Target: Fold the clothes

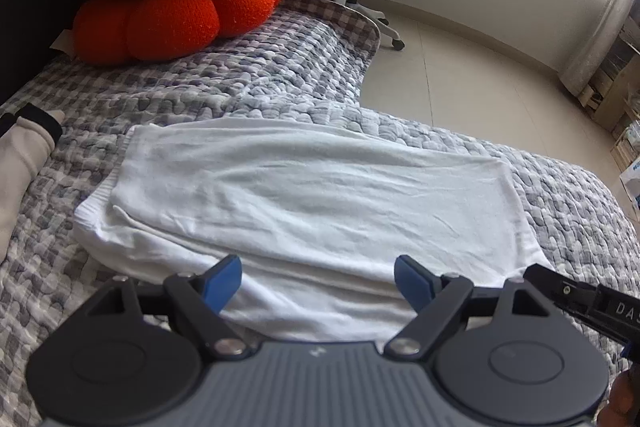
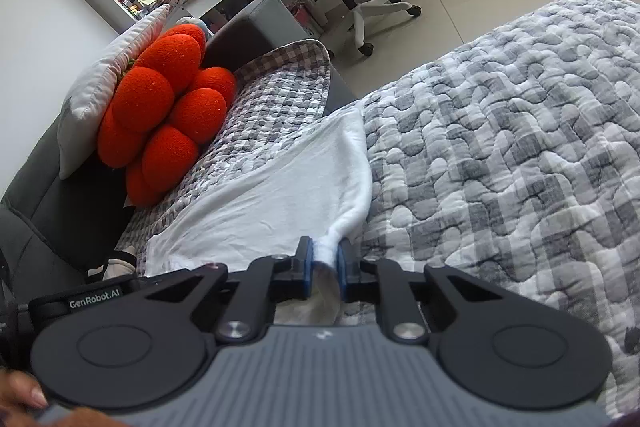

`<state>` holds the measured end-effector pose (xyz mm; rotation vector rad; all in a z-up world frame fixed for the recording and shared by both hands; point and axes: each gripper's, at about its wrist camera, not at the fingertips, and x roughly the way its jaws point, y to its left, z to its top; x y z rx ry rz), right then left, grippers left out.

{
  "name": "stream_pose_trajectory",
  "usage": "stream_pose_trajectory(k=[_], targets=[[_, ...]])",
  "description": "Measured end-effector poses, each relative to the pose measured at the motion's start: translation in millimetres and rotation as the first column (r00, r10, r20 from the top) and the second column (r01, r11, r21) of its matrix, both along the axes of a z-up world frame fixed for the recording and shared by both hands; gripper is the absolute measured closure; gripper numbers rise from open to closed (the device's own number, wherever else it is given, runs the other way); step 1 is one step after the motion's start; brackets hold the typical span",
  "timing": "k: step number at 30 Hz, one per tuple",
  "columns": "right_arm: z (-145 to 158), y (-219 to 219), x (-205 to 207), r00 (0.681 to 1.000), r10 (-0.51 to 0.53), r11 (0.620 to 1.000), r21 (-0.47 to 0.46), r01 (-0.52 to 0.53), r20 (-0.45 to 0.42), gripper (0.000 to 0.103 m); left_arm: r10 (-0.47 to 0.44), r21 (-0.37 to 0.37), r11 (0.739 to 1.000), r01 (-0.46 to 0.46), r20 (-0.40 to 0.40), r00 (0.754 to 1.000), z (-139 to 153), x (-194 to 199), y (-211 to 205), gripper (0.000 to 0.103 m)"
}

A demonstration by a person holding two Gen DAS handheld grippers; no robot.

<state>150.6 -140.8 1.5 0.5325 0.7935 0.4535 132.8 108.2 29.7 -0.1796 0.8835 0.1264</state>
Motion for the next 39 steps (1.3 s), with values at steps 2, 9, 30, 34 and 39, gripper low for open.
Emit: stream_pose_trajectory(k=[2,9,30,34,39], targets=[[1,0,0,1.0,-0.005,1.0,0.003,0.005,0.006,0.087,-0.009,0.004,1.0,0.009,-0.003,1.0,-1,0,-1,0.018],[3,1,-2,1.0,0.0,1.0,-0.005,0.001,0.021,0.087,-0.027,0.01,1.0,0.027,-0.033,0.999,-10,3,-1,0.018],[19,25,-8,0.993,0.023,0.997,-0.078,-0.014,0.117,0.087,-0.031,-0.058,0.998,0.032,0.021,0.999,5,-16,22,0.017],[23,39,-11,0.985,0.05,0.99,-0.137,-0.028,0.162,0.087,-0.018,-0.09,0.996,0.021,0.041,0.999,9,-20,33,0.018],[23,55,-14,0.974,0.075,0.979,-0.203,-0.03,0.215,0.088,0.003,-0.146,0.989,0.005,0.057,0.998,15,-23,46,0.018]])
